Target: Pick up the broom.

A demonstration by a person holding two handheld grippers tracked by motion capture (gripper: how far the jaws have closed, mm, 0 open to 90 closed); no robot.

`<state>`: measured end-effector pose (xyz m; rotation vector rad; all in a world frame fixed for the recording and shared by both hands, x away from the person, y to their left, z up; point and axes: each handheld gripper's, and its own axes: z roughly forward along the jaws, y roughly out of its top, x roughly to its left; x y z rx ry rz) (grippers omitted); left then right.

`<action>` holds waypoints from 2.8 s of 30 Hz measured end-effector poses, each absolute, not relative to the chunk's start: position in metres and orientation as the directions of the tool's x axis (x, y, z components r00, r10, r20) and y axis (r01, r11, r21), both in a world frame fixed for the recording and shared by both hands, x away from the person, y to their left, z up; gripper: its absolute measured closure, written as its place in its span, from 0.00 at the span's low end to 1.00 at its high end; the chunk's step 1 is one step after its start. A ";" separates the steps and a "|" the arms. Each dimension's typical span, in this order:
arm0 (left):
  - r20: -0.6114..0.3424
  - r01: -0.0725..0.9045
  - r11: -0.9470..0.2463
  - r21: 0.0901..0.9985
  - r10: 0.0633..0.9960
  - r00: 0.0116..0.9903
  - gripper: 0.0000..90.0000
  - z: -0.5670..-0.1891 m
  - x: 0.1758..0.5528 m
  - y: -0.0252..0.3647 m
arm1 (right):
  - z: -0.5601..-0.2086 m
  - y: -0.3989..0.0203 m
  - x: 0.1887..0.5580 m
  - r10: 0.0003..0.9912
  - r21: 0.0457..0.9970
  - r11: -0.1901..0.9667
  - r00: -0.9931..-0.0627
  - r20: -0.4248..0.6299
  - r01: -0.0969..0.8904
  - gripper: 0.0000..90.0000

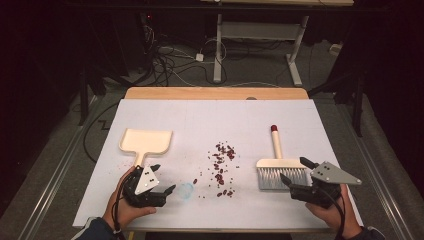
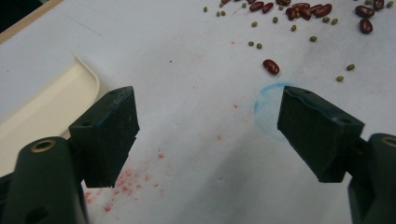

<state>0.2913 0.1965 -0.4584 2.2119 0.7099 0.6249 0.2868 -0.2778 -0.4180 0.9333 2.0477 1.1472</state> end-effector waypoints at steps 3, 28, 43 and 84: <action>0.227 0.293 -0.593 0.750 0.647 0.728 0.22 -0.458 0.292 0.195 | -0.422 -0.280 0.287 0.795 0.888 0.373 -0.585 -0.158 0.268 0.23; 0.226 0.307 -0.604 0.735 0.646 0.729 0.22 -0.464 0.293 0.194 | -0.411 -0.267 0.417 0.923 0.732 0.286 -0.384 -0.036 0.619 0.37; 0.230 0.295 -0.616 0.731 0.628 0.744 0.22 -0.464 0.296 0.190 | -0.452 -0.241 0.473 0.940 0.517 0.311 -0.339 -0.042 0.797 0.68; 0.119 0.322 -0.514 0.795 0.653 0.748 0.21 -0.452 0.296 0.177 | -0.372 -0.272 0.371 0.873 0.905 0.190 -0.487 0.021 0.380 0.78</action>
